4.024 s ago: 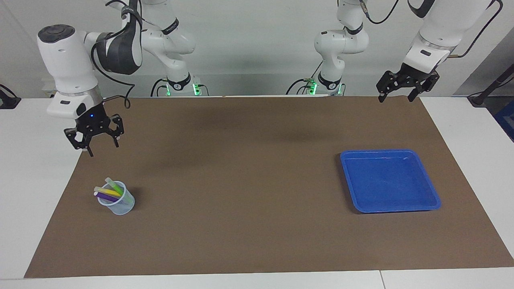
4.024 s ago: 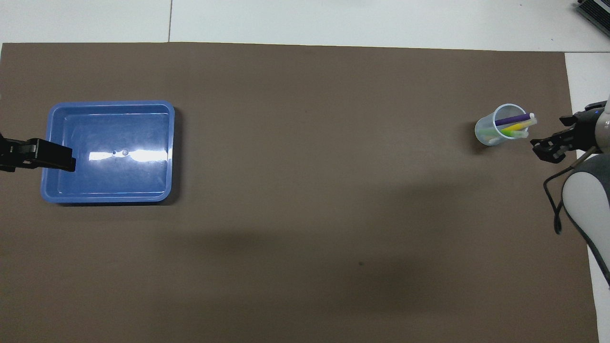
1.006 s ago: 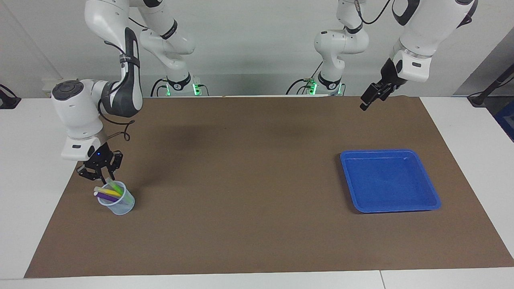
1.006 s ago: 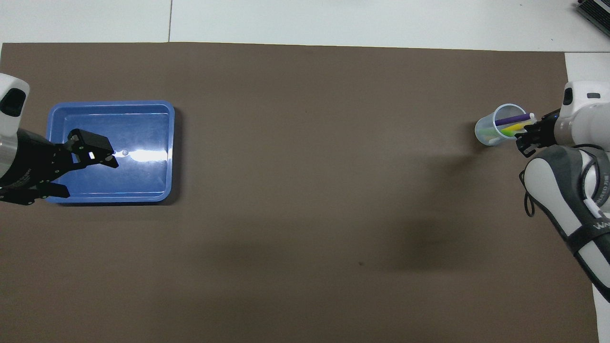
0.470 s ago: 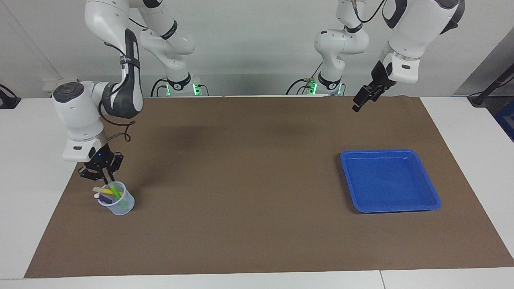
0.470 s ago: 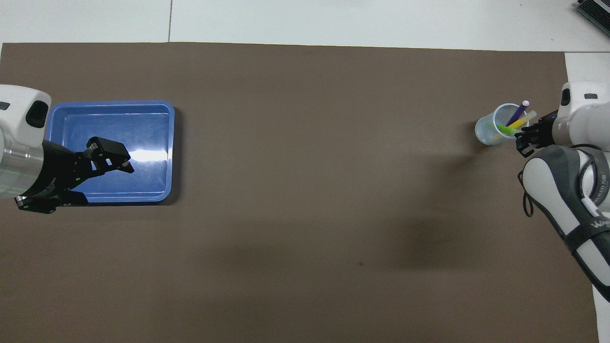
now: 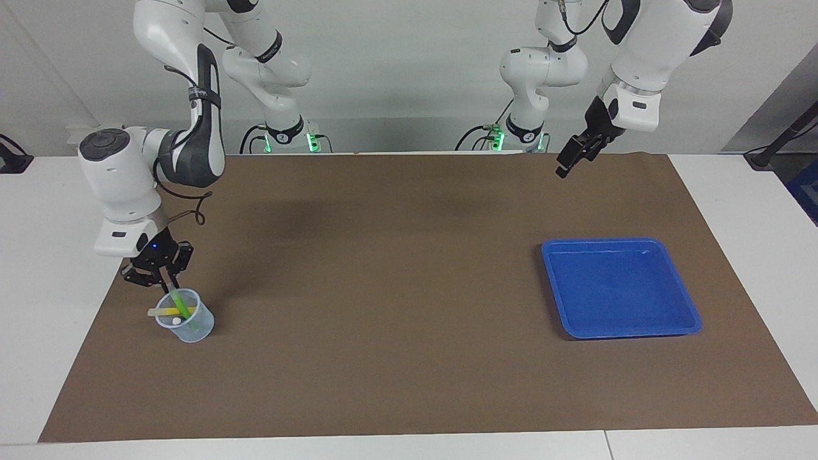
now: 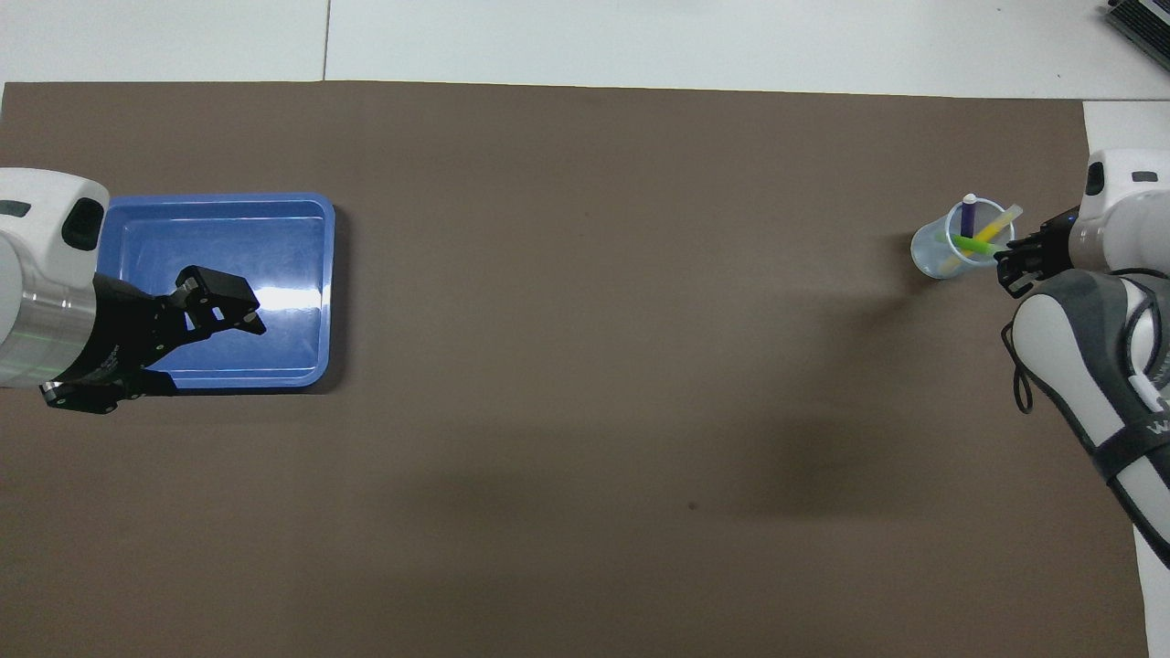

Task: Right arm passes pens to left for tray arrangement
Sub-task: 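Reach the right gripper into the cup and grasp the green pen, then lift the green pen with the right gripper while the left gripper approaches, then close the left gripper on the green pen held by the right gripper, then carry the green pen with the left gripper over the blue tray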

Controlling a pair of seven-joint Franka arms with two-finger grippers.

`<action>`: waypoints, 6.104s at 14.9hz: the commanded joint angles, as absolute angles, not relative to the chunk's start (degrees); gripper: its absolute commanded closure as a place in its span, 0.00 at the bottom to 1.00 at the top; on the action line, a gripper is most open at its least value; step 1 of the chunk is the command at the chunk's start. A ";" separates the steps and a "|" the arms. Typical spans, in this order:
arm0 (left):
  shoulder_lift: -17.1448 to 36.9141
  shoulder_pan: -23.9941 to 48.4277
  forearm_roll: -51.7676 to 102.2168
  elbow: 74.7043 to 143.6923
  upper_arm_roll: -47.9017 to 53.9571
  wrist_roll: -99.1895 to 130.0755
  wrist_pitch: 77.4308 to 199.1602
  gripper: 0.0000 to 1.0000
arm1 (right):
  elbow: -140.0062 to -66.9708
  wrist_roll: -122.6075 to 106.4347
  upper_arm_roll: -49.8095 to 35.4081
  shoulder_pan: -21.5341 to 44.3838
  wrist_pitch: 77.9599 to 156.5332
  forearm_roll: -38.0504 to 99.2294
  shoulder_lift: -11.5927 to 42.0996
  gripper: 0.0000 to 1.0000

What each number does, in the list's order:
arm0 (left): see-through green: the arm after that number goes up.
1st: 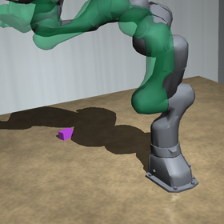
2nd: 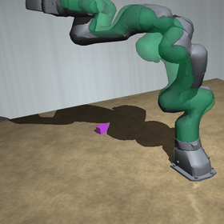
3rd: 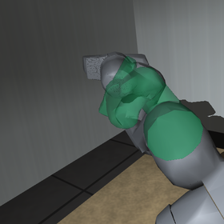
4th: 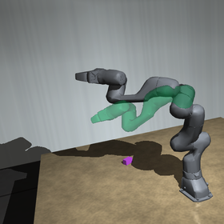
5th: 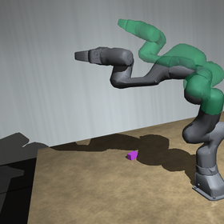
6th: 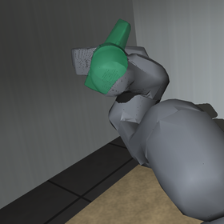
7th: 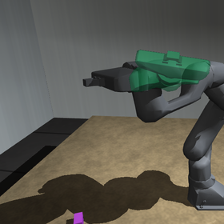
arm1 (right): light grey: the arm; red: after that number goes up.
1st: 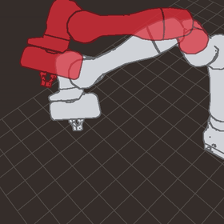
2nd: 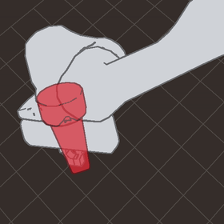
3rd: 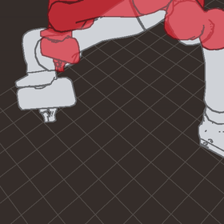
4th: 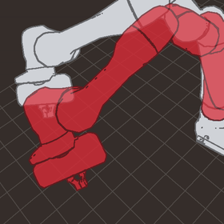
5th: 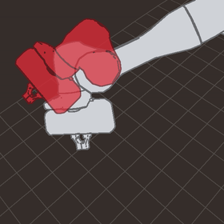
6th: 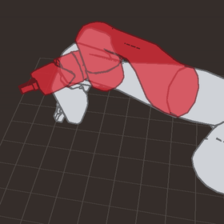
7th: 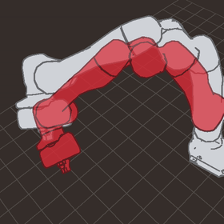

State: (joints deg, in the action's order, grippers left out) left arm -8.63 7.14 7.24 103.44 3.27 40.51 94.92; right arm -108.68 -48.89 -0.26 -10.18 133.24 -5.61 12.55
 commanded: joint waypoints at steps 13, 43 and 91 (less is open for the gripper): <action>-11.16 11.07 17.47 107.84 3.08 56.59 100.89 0.00 | -92.47 -47.72 -4.48 -10.72 103.63 14.99 6.15 1.00; 2.46 30.06 22.94 104.41 2.99 100.02 152.84 0.17 | -91.49 4.48 -12.57 6.59 115.05 46.50 4.04 1.00; -0.09 24.01 22.67 102.57 0.88 79.74 128.34 1.00 | -91.75 -11.11 -10.99 -7.10 97.82 21.94 0.53 0.00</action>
State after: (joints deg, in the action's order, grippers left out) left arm 0.98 27.23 22.10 102.82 0.75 84.56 132.85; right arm -90.87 -3.12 -10.49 -2.71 99.39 28.16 1.50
